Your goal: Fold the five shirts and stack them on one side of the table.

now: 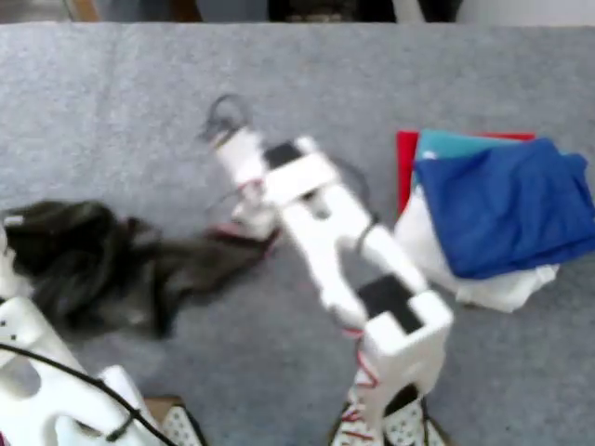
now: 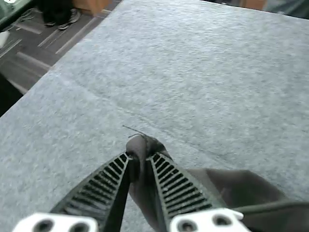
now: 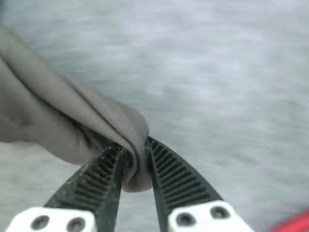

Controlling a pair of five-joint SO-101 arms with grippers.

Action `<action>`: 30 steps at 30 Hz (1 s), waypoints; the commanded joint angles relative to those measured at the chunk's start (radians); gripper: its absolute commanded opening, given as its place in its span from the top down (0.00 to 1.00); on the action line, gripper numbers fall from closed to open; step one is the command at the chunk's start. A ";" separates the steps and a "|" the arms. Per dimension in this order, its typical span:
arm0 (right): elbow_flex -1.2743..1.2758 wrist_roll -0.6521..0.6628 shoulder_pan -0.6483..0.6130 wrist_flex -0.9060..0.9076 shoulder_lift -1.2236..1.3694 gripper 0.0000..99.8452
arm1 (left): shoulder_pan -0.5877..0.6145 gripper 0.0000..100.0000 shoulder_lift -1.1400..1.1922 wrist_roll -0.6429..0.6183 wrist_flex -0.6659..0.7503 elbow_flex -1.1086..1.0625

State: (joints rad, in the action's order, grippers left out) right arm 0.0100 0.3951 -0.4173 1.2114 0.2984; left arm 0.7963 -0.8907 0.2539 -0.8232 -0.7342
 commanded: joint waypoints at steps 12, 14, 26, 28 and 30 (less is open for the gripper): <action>-0.466 -0.046 0.342 -0.037 0.295 0.81 | -0.059 0.97 0.112 0.000 0.003 -0.039; -0.550 -0.066 0.331 0.063 0.315 0.72 | -0.039 0.97 0.114 0.000 0.003 -0.042; -1.020 -0.072 0.157 0.555 0.311 0.97 | 0.062 0.97 0.115 0.069 0.158 -0.174; -0.990 -0.074 0.106 0.555 0.289 0.97 | 0.065 0.97 0.115 0.072 0.178 -0.188; -0.926 -0.074 0.043 0.555 0.257 0.95 | 0.067 0.97 0.115 0.077 0.180 -0.185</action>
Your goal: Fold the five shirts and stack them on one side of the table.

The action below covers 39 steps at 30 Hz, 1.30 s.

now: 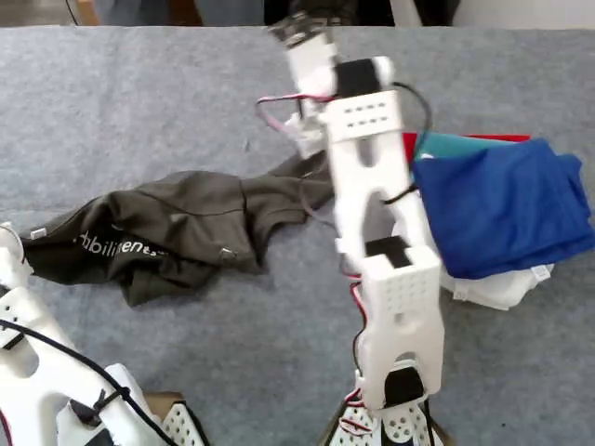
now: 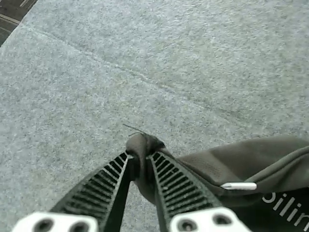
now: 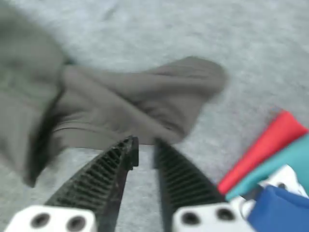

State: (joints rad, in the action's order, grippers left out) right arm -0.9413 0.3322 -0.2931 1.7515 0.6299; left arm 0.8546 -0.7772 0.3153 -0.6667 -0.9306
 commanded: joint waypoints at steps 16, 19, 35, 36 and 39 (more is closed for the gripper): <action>0.642 -0.058 -0.448 -0.241 -0.130 0.69 | 0.039 0.97 0.000 0.012 0.018 0.013; 0.705 -0.058 -0.427 -0.308 -0.131 0.84 | 0.039 0.97 0.000 0.014 0.017 0.013; 0.282 -0.058 -0.356 -0.037 -0.282 0.99 | 0.082 0.97 -0.011 0.015 -0.026 0.079; 0.231 -0.058 -0.345 -0.029 -0.311 0.99 | 0.084 0.97 -0.011 0.017 -0.066 0.105; 0.114 -0.060 -0.325 -0.017 -0.389 0.99 | 0.068 0.97 -0.011 0.057 -0.232 0.219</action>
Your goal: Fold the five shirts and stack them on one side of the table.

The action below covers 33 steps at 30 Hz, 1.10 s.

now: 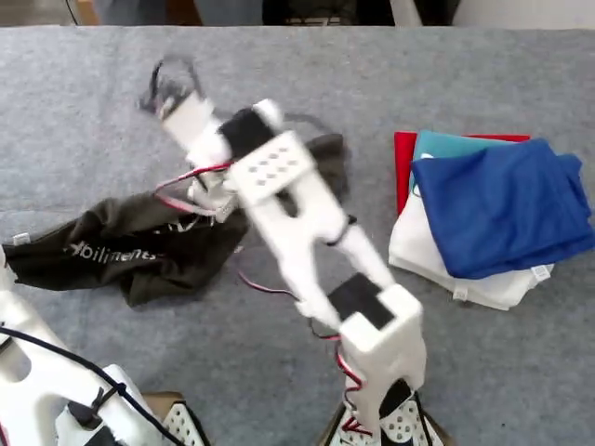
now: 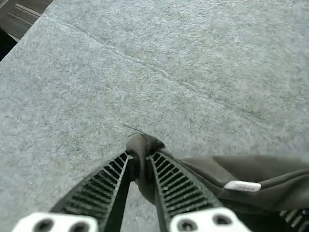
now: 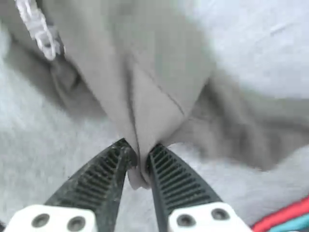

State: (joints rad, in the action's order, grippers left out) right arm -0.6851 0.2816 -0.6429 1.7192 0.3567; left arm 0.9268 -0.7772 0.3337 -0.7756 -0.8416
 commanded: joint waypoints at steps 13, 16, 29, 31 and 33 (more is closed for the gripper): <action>-0.518 -0.009 0.040 0.012 -0.435 0.99 | -0.051 0.97 -0.011 0.054 -0.580 0.733; -0.619 -0.009 0.040 0.011 -0.493 0.99 | -0.051 0.97 -0.018 0.054 -0.715 0.909; -0.226 -0.002 0.196 -0.279 -0.443 0.99 | -0.245 0.97 0.020 -0.002 -0.374 0.651; -0.079 -0.002 0.222 -0.387 -0.375 0.99 | -0.285 0.97 0.089 -0.002 -0.218 0.526; 0.053 -0.002 0.235 -0.497 -0.295 0.99 | -0.295 0.97 0.166 -0.003 -0.091 0.458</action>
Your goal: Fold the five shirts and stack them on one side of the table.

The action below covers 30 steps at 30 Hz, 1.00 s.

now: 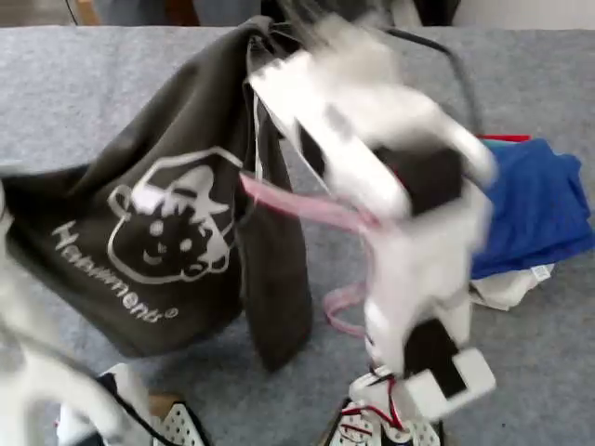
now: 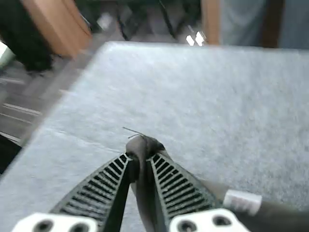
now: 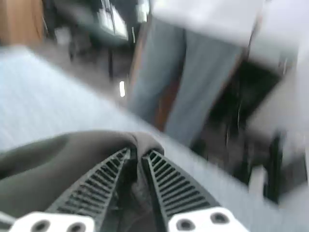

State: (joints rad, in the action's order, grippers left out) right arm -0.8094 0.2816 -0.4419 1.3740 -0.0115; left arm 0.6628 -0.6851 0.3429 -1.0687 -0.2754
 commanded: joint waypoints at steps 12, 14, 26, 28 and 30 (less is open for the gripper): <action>0.323 -0.066 0.094 -0.255 0.435 0.58 | -0.035 0.97 0.485 -0.005 0.112 0.065; 0.295 -0.058 0.089 -0.209 0.452 0.53 | -0.036 0.97 0.488 -0.005 0.087 0.068; 0.306 -0.075 -0.083 0.005 0.501 0.77 | -0.022 0.97 0.482 -0.005 0.083 -0.087; 0.357 -0.120 -0.110 -0.026 0.536 0.76 | -0.022 0.97 0.482 -0.005 0.081 -0.113; 0.406 -0.170 -0.126 -0.072 0.585 0.73 | -0.022 0.97 0.482 -0.005 0.058 -0.119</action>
State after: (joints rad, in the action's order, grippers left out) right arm -0.4411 0.1695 -0.5386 1.3495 0.5516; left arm 0.6337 -0.1926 0.3368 -0.9889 -0.3936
